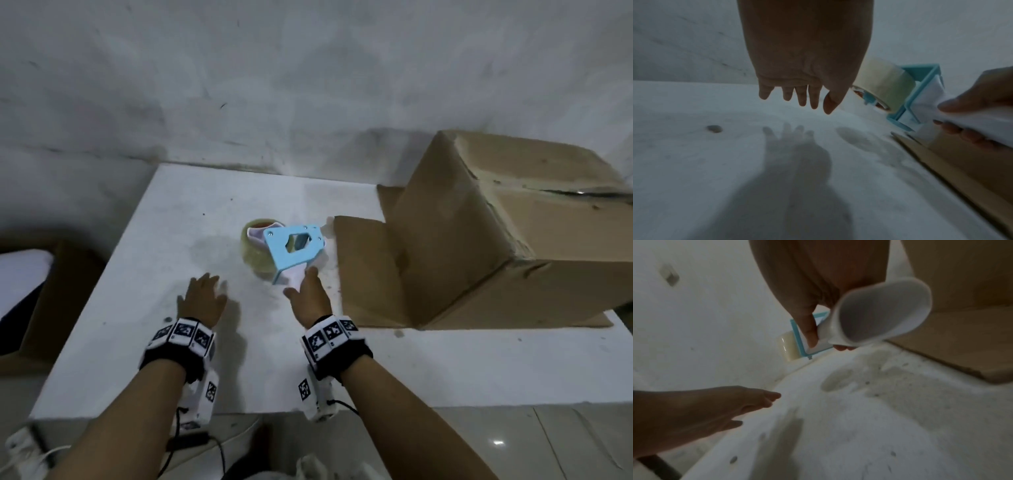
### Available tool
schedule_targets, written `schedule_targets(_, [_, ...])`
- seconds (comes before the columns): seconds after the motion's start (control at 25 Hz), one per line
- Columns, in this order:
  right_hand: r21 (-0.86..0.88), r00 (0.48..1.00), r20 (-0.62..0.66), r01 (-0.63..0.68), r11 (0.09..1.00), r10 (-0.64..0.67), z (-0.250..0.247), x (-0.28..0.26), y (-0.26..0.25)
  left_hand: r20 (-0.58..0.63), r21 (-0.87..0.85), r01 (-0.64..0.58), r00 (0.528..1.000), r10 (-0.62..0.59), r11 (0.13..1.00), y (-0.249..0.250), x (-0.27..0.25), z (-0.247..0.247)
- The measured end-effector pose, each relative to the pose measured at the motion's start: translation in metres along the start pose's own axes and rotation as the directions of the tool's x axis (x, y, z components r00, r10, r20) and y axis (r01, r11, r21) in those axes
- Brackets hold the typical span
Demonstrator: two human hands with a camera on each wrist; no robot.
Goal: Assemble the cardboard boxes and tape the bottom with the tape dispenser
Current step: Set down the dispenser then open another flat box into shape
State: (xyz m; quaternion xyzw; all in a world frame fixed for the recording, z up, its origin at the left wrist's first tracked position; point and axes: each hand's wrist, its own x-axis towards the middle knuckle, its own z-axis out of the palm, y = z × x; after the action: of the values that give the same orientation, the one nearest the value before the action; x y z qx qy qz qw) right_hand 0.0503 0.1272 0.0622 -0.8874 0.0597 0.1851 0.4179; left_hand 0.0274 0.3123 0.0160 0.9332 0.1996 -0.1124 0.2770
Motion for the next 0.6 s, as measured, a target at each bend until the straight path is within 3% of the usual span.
schedule_targets(0.08, [-0.067,1.0,0.017,-0.014,0.998,0.015,0.025,0.014,0.003,0.086,0.093,0.08,0.992,-0.088,0.992,-0.03,0.007,-0.001])
schedule_targets(0.2, [-0.099,1.0,0.021,-0.02,0.995,0.022,0.047,0.028,0.012,0.184,0.196,0.093,0.974,-0.13,0.976,-0.049,0.011,0.004])
schedule_targets(0.44, [-0.106,1.0,-0.017,0.011,0.994,-0.013,0.068,0.046,0.011,0.134,0.184,0.095,0.984,-0.121,0.978,-0.058,0.01,0.022])
schedule_targets(0.6, [-0.26,0.998,0.056,0.031,0.965,-0.017,0.068,0.056,0.01,0.142,0.185,0.093,0.983,-0.12,0.978,-0.061,0.01,0.021])
